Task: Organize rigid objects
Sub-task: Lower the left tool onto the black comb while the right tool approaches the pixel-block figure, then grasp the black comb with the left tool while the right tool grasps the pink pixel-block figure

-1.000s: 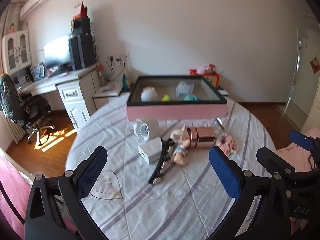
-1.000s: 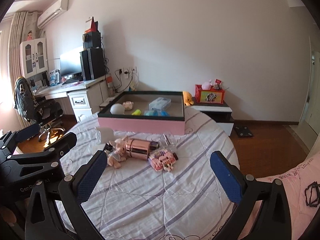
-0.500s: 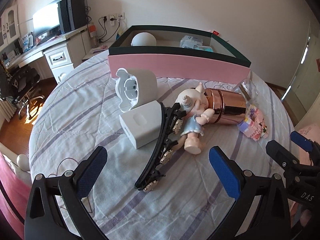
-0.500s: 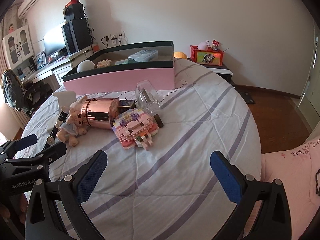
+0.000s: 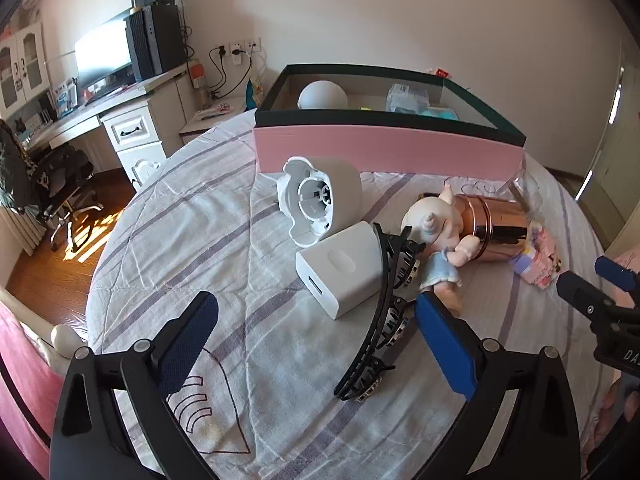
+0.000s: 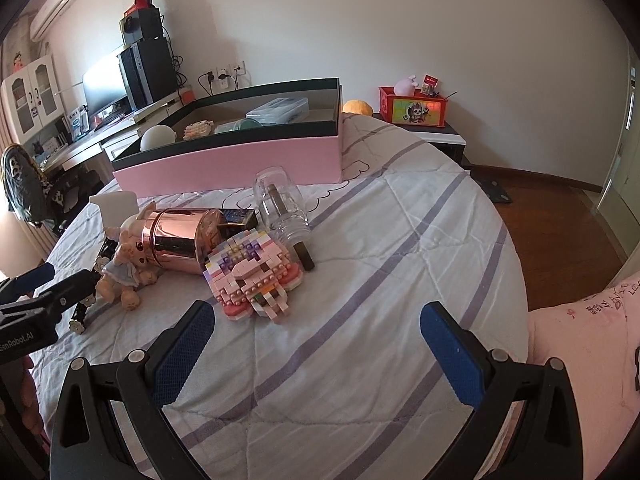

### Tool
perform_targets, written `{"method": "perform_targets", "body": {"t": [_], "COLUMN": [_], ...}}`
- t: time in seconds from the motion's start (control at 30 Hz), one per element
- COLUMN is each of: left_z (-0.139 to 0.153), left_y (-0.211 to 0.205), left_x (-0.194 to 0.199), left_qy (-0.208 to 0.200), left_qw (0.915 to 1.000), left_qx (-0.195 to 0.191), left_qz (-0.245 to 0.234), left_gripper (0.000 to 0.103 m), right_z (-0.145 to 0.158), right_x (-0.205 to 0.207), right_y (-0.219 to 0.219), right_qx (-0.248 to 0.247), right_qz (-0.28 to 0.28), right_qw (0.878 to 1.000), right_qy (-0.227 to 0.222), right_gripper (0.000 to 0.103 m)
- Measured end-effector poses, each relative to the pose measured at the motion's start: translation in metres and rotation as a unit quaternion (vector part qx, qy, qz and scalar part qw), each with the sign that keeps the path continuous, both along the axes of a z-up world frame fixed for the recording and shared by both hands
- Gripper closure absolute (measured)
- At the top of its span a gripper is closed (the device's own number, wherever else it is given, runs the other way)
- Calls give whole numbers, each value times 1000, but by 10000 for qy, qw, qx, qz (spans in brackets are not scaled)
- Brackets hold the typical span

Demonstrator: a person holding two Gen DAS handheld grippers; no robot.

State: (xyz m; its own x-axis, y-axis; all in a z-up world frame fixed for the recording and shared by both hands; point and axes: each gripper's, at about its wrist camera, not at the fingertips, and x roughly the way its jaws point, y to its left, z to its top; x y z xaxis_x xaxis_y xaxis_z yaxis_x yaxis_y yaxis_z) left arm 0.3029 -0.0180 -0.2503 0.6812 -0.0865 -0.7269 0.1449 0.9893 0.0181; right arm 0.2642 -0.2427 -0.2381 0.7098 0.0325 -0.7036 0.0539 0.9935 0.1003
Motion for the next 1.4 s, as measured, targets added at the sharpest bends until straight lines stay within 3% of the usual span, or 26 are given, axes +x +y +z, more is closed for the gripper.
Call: {"method": "perform_targets", "body": {"t": [0.07,0.13,0.2,0.37,0.5,0.57,0.63,0.7,1.1,1.2,1.4], "left_z": [0,-3,-8,-2,1,2,5,6,24,24,23], "left_y": [-1,-2,-2,2,8,9,10,13,0,-1,-3], "left_x": [1,4,6,-4,-9,-11,-12,-15,-41,-48,-52], "left_qy": [-38,31,170,36,37,41,4,-11,-200,-182,-136], "left_qw": [9999,9997,9993,9993,9993,9993,9992,9991,9967,9964,9964], "left_qx": [-92,-157,-182,-256,-270,-283,-307,-324,-457,-458,-461], "left_qz": [-84,-187,-263,-287,-251,-243,-261,-268,-633,-690,-699], "left_gripper": [17,52,72,82,84,84,84,84,84,84,83], "right_z": [-1,-1,-1,1,0,-3,-8,-10,3,-5,-5], "right_x": [1,3,6,16,35,45,51,48,-1,-1,-26], "right_y": [2,3,3,8,18,24,30,34,28,33,30], "right_qx": [-24,-38,-39,-3,-36,-50,-77,-211,225,60,138], "right_qz": [18,39,77,249,491,624,715,732,718,743,501], "right_qw": [10000,10000,10000,9997,9986,9976,9965,9963,9969,9959,9978], "right_qy": [11,28,38,72,190,280,419,403,223,516,407], "right_gripper": [0,0,0,0,0,5,29,38,39,38,34]}}
